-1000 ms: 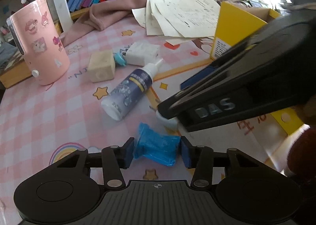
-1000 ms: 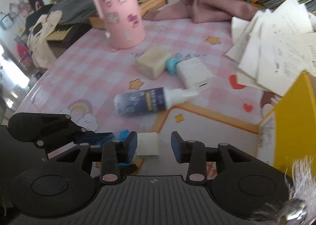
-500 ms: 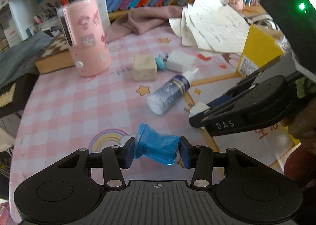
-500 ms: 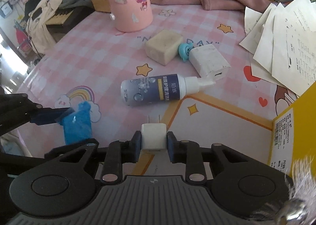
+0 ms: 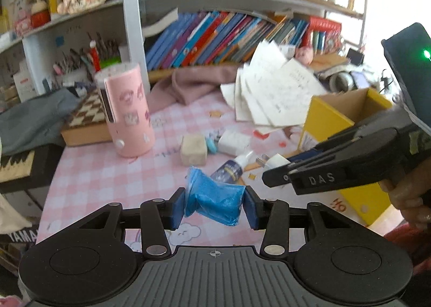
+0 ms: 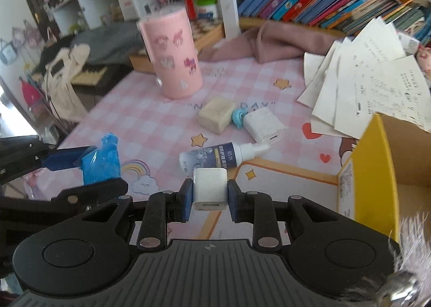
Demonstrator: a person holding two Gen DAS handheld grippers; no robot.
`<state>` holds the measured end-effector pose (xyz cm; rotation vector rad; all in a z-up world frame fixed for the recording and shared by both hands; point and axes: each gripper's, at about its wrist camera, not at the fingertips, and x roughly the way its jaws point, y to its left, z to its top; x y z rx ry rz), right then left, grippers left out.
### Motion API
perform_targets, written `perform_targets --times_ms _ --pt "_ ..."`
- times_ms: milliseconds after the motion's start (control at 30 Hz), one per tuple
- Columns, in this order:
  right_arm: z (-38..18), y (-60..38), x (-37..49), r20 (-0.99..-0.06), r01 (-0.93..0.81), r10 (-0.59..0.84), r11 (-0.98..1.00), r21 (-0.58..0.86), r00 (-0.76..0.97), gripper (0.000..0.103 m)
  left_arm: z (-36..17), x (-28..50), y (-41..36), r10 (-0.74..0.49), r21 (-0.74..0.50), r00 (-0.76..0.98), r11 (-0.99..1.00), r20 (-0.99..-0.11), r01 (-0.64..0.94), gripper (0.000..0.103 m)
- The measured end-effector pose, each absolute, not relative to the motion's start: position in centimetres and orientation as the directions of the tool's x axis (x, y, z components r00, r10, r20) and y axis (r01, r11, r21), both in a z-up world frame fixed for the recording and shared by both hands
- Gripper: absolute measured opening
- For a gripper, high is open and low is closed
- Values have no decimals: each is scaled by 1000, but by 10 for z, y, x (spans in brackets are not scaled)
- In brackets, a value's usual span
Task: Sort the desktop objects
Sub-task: 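Grasp the blue cloth with the left tool while the right tool grasps the white charger, then carry the blue cloth and white charger over the yellow box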
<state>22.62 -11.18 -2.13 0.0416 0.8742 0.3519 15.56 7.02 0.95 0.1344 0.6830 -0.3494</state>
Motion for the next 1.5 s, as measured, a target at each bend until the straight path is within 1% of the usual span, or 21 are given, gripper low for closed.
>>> perform_targets --times_ms 133,267,800,1300,1500 --pt "-12 -112 199 -720 -259 308 948 182 622 25 18 134 70 -316 -2 719 916 -619 401 43" --pt "-9 -111 176 -709 -228 285 957 178 644 25 16 117 69 -346 -9 699 900 -626 437 43" --pt "-4 -118 84 -694 -69 161 985 159 702 25 14 57 66 -460 -32 650 829 -605 558 42" --pt "-6 -142 33 -713 85 38 987 136 700 25 8 41 35 -571 -55 558 727 -603 685 42" --pt "-6 -163 16 -712 169 -23 976 136 702 25 9 41 8 -616 -39 514 662 -596 748 42"
